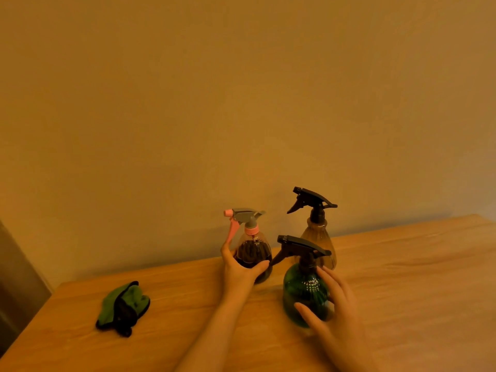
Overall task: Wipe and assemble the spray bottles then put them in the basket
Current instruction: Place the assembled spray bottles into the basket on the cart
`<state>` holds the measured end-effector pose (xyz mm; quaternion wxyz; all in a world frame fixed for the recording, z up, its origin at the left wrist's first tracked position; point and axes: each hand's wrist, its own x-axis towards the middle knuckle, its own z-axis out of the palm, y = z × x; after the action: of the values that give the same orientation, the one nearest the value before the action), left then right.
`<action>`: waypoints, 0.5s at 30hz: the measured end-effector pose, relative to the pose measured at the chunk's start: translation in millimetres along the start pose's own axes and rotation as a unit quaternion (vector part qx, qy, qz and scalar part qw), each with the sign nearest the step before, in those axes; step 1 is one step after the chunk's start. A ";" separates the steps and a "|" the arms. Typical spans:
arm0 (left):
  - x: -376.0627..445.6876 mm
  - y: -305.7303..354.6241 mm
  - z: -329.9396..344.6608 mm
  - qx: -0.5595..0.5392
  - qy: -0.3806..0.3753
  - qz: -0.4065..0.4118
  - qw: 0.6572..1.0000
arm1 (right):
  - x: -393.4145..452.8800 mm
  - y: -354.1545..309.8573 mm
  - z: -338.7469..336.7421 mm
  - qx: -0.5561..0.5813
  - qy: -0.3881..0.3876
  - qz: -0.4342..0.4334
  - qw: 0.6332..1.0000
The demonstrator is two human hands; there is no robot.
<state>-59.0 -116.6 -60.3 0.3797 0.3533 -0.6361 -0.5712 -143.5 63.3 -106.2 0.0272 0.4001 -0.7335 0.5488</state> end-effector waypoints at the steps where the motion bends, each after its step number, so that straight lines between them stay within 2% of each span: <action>1: -5.5 0.4 -2.8 0.002 -0.002 -0.001 1.000 | -0.7 -0.3 0.3 -0.002 0.001 0.002 1.000; 5: -33.9 6.5 -14.6 -0.001 -0.009 -0.005 1.000 | -2.0 -2.2 0.7 -0.001 0.004 0.004 1.000; 10: -72.6 12.4 -28.2 0.011 -0.016 0.041 0.999 | -11.5 -8.5 -2.2 0.018 0.014 -0.008 1.000; 15: -105.8 9.1 -33.4 0.059 -0.005 0.048 0.997 | -24.5 -26.7 -11.5 0.032 0.030 -0.027 0.999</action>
<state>19.3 -37.6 -57.7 0.3822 0.3414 -0.6870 -0.5151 -114.9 84.3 -92.4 0.0516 0.4035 -0.7035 0.5827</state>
